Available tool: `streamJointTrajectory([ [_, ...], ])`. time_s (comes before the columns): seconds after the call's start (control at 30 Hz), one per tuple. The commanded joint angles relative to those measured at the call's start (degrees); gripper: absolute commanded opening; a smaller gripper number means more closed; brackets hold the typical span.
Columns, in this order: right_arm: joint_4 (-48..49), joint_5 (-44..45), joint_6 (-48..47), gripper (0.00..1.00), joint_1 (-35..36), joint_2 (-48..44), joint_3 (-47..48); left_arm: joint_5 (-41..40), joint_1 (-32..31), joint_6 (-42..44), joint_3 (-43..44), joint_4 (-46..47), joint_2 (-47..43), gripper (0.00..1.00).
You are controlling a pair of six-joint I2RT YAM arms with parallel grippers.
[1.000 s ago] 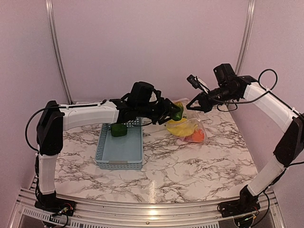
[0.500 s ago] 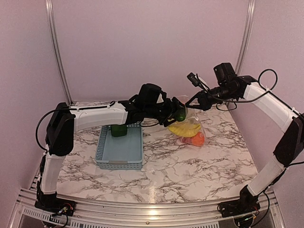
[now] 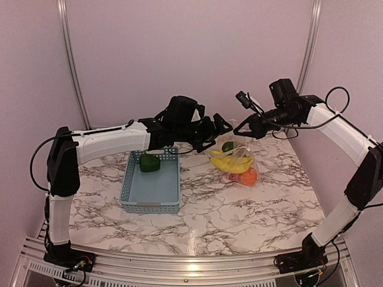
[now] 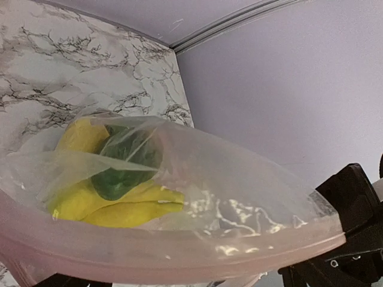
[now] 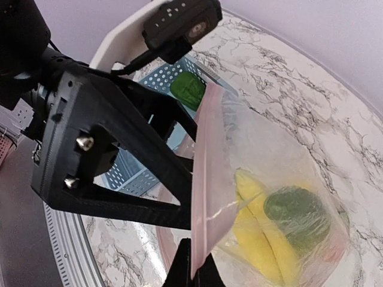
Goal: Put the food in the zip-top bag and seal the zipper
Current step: Adjust the zipper food storage bag at the center of the board.
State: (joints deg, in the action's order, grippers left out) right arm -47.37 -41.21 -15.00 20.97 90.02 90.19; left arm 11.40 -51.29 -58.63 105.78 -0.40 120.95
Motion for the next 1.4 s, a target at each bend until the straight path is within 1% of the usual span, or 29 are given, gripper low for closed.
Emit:
streamJointTrajectory([
  [0.0, 0.9, -0.1, -0.2, 0.00, 0.3, 0.3, 3.1, -3.0, -0.4, 11.4, -2.5, -2.5, -9.5, 0.99],
  [0.07, 0.9, -0.1, -0.3, 0.00, 0.3, 0.3, 3.1, -7.6, -0.8, 15.0, -5.2, -4.5, -13.0, 0.99],
  [0.13, 0.9, 0.2, -0.5, 0.00, 0.3, 0.3, 3.1, -11.8, -0.9, 17.3, -9.6, -4.5, -16.3, 0.99],
  [0.2, 0.9, 0.5, -0.5, 0.00, 0.3, 0.3, 3.0, -15.9, -0.9, 17.8, -13.9, -4.7, -18.4, 0.98],
  [0.27, 0.9, 0.8, -0.6, 0.00, 0.3, 0.4, 3.0, -17.6, -0.8, 16.3, -15.1, -6.8, -18.6, 0.87],
  [0.4, 0.9, 1.6, -0.7, 0.00, 0.3, 0.4, 2.8, -15.3, -0.8, 12.5, -13.1, -10.3, -15.0, 0.64],
  [0.43, 0.9, 1.8, -0.7, 0.00, 0.3, 0.5, 2.7, -14.6, -0.9, 12.0, -12.5, -10.5, -14.1, 0.60],
  [0.53, 0.9, 2.1, -0.9, 0.00, 0.3, 0.4, 2.2, -14.0, -1.0, 11.1, -11.5, -10.7, -12.3, 0.54],
  [0.63, 1.2, 2.4, -0.8, 0.00, 0.3, 0.1, 1.4, -14.0, -1.0, 10.5, -10.9, -10.9, -10.8, 0.51],
  [0.67, 1.2, 2.4, -0.9, 0.00, 0.4, 0.1, 1.2, -13.6, -1.0, 10.4, -10.8, -10.5, -10.3, 0.48],
  [0.7, 1.2, 2.5, -0.9, 0.00, 0.4, 0.1, 1.1, -13.0, -0.9, 10.5, -10.5, -10.1, -9.7, 0.42],
  [0.83, 1.3, 2.8, -0.9, 0.00, 0.4, 0.3, 1.2, -11.7, -0.9, 10.9, -8.5, -8.2, -7.6, 0.26],
  [0.87, 1.3, 2.8, -1.0, 0.00, 0.3, 0.4, 1.4, -10.3, -1.0, 11.2, -7.8, -7.8, -7.2, 0.20],
  [0.93, 1.1, 3.2, -0.8, 0.00, 0.3, 0.6, 2.1, -10.1, -0.9, 11.7, -6.0, -7.7, -6.6, 0.06],
  [0.97, 1.0, 4.0, -0.7, 0.00, 0.3, 0.7, 2.4, -10.5, -1.0, 12.0, -5.1, -7.9, -6.6, 0.00],
  [1.03, 1.0, 7.4, -0.4, 0.00, 0.3, 0.8, 3.0, -11.1, -1.0, 12.5, -4.1, -8.2, -7.9, 0.00],
  [1.07, 1.1, 9.1, -0.4, 0.00, 0.3, 0.8, 3.1, -13.1, -1.1, 12.7, -4.2, -8.2, -9.0, 0.00],
  [1.17, 1.6, 12.5, -0.2, 0.00, 0.0, 0.8, 2.5, -15.9, -1.4, 12.9, -5.8, -7.2, -12.4, 0.00],
  [1.27, 2.2, 13.1, 0.1, 0.00, -0.5, 1.3, 2.2, -14.0, -1.4, 11.1, -7.3, -5.3, -12.8, 0.00],
  [1.33, 2.1, 13.1, 0.2, 0.00, -0.7, 1.9, 2.8, -12.4, -1.4, 11.1, -6.0, -6.5, -11.0, 0.00],
  [1.37, 2.0, 13.0, 0.3, 0.00, -0.8, 2.1, 3.3, -11.8, -1.4, 11.0, -5.5, -7.6, -10.2, 0.02],
])
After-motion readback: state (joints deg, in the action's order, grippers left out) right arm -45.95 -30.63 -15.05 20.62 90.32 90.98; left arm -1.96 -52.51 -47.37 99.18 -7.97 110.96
